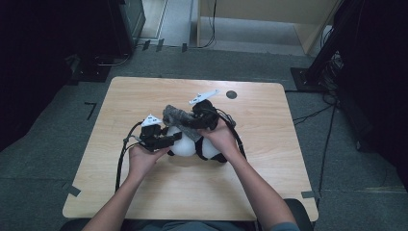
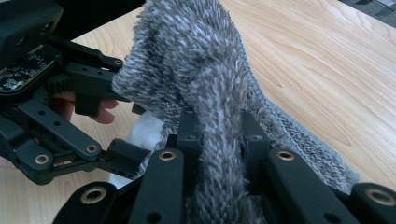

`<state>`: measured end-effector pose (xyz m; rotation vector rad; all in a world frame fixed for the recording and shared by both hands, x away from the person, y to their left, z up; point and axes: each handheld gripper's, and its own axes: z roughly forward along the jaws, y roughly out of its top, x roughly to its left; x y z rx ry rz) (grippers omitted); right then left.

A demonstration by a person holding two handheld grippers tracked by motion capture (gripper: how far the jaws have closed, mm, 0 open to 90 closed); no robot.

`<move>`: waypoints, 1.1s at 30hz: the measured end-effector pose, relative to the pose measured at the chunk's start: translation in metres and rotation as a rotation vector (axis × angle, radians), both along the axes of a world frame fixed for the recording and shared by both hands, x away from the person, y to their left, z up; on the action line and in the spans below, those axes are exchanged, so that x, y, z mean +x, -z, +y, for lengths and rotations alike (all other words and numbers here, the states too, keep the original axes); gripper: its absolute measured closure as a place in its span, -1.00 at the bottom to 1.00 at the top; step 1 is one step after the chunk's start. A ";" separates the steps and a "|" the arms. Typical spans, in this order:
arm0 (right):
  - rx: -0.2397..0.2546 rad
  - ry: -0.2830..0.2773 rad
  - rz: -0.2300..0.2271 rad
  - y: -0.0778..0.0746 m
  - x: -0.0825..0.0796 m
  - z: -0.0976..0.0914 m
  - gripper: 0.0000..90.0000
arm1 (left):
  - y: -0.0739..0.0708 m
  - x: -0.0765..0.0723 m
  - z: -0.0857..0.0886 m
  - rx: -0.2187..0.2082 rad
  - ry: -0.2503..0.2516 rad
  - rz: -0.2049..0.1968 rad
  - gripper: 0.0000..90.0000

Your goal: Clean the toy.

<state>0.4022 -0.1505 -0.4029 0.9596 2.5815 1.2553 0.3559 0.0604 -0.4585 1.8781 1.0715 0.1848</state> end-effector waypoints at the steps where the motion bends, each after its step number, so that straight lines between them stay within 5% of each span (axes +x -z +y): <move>1: 0.002 0.001 0.008 0.000 0.001 -0.002 0.71 | 0.000 0.000 0.000 0.004 0.002 -0.003 0.03; 12: -0.024 0.091 0.069 0.005 0.020 -0.035 0.73 | 0.001 0.003 0.000 0.013 0.004 0.008 0.03; 25: 0.043 0.184 0.136 0.012 0.034 -0.092 0.73 | 0.001 0.005 0.001 0.016 0.008 0.016 0.00; 33: 0.056 0.237 0.137 0.015 0.032 -0.118 0.73 | 0.002 0.004 0.002 0.009 0.005 0.021 -0.02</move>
